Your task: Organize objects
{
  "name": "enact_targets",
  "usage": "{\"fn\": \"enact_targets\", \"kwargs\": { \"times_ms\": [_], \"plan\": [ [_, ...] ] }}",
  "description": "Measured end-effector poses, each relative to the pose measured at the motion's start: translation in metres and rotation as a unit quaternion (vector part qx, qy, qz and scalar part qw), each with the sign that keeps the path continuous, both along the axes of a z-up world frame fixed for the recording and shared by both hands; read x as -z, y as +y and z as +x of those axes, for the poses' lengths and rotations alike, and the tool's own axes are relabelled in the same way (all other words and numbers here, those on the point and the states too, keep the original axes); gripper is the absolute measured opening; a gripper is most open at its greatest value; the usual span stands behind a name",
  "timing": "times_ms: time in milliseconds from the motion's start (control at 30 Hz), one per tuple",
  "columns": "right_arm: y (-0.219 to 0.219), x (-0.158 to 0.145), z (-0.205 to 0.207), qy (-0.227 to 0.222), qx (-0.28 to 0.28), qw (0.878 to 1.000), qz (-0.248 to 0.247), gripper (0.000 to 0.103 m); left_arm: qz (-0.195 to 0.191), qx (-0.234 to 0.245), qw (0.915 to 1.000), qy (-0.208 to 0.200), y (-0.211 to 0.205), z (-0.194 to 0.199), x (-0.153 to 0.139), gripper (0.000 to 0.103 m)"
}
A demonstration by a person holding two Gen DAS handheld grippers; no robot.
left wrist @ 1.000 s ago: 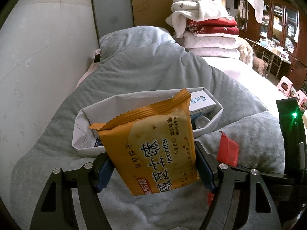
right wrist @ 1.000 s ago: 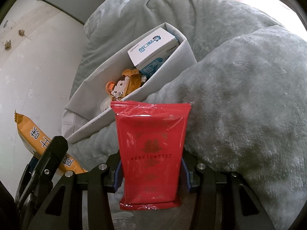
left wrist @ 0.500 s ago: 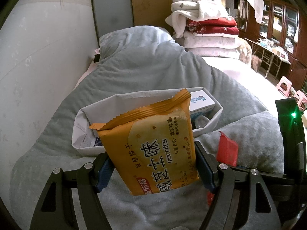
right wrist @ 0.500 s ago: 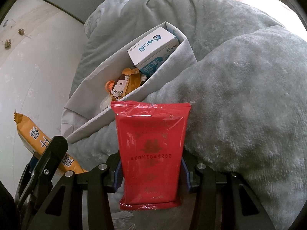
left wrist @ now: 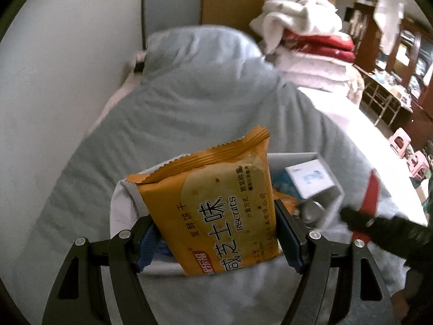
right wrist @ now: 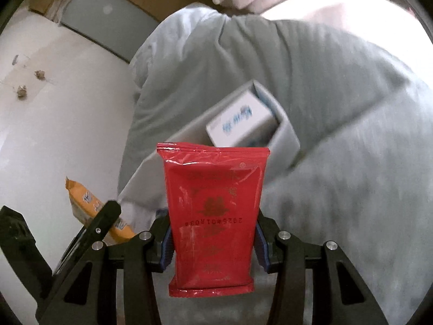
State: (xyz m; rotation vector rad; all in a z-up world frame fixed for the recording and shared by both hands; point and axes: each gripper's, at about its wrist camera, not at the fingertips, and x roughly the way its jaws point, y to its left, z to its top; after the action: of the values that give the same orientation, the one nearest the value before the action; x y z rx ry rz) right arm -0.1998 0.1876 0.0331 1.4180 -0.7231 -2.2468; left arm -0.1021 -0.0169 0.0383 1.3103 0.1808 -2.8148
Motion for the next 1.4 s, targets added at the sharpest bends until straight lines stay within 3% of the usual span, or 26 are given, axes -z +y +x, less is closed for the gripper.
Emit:
{"fn": "enact_targets", "kwargs": {
  "times_ms": [133,267,500,700,833,967,1167,1300,1400],
  "plan": [
    [-0.017,-0.003,-0.034,-0.005,0.016,1.0,0.003,0.046,0.012,0.012,0.9995,-0.027,-0.012,-0.027,0.019,0.075],
    [-0.055,-0.003,-0.059,-0.003,0.014,0.999,0.042,0.047,0.0,0.029,0.9987,-0.042,-0.006,-0.042,0.026,0.075],
    [-0.094,0.002,-0.079,-0.034,-0.054,0.99,0.125,0.052,-0.034,0.052,0.998,0.01,0.009,-0.028,-0.002,0.078],
    [-0.068,-0.013,-0.074,-0.021,-0.039,0.997,0.06,0.056,-0.025,0.052,0.9963,0.065,0.005,-0.006,-0.02,0.078],
    [-0.06,-0.04,-0.067,0.03,-0.065,0.996,0.062,0.056,-0.036,0.057,0.9929,0.099,0.003,0.026,-0.039,0.078],
    [-0.033,-0.067,-0.029,0.091,-0.102,0.989,0.061,0.056,-0.041,0.061,0.9914,0.109,-0.003,0.069,-0.062,0.078],
    [0.028,-0.08,0.039,0.175,-0.081,0.979,0.071,0.056,-0.077,0.071,0.9881,0.113,-0.008,0.131,-0.083,0.078],
    [0.063,-0.088,0.086,0.241,-0.056,0.961,0.12,0.056,-0.078,0.06,0.9892,0.109,-0.022,0.166,-0.083,0.078],
    [0.078,-0.083,0.115,0.293,-0.069,0.938,0.169,0.056,-0.091,0.047,0.9885,0.111,-0.032,0.187,-0.081,0.078]
  ]
}}
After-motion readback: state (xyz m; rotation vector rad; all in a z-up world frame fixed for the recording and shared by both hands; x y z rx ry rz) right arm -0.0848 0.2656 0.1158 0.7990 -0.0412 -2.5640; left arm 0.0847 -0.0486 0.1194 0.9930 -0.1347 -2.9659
